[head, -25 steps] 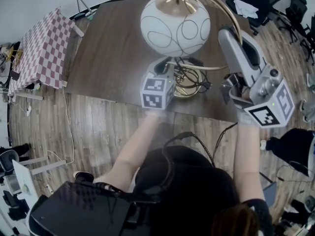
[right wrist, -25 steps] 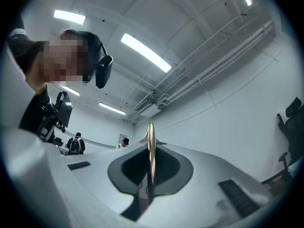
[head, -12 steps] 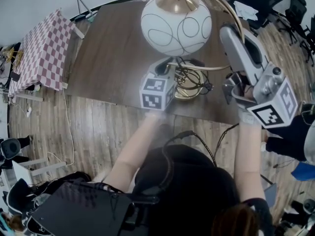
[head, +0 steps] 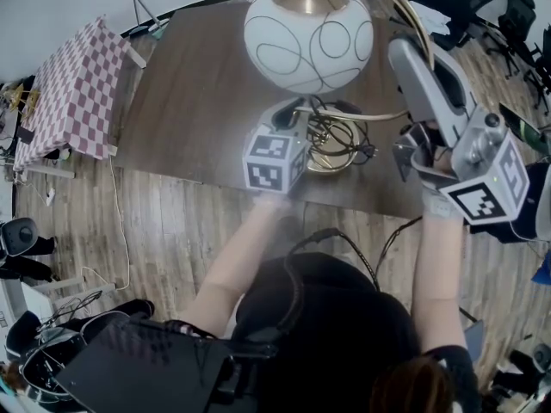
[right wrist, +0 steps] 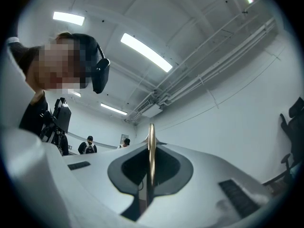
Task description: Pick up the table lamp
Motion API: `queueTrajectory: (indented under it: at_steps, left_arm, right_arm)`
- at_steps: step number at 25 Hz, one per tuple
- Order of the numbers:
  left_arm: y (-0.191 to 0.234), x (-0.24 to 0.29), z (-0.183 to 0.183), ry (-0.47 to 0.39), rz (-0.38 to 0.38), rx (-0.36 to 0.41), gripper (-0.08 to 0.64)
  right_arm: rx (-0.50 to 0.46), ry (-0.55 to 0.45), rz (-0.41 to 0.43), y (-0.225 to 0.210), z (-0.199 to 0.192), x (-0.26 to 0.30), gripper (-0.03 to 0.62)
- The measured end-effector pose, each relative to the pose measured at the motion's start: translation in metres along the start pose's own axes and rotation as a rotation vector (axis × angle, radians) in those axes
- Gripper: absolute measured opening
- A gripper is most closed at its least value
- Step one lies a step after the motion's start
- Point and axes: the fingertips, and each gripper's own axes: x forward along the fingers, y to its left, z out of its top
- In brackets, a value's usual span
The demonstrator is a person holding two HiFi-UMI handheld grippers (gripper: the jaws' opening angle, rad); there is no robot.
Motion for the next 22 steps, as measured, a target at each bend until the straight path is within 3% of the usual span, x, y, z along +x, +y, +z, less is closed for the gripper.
queueTrajectory:
  at_steps: [22]
  left_arm:
    - [-0.0031, 0.0005, 0.0034, -0.005, 0.007, 0.011, 0.012]
  right_arm:
    - [0.006, -0.002, 0.01, 0.0014, 0.007, -0.0034, 0.002]
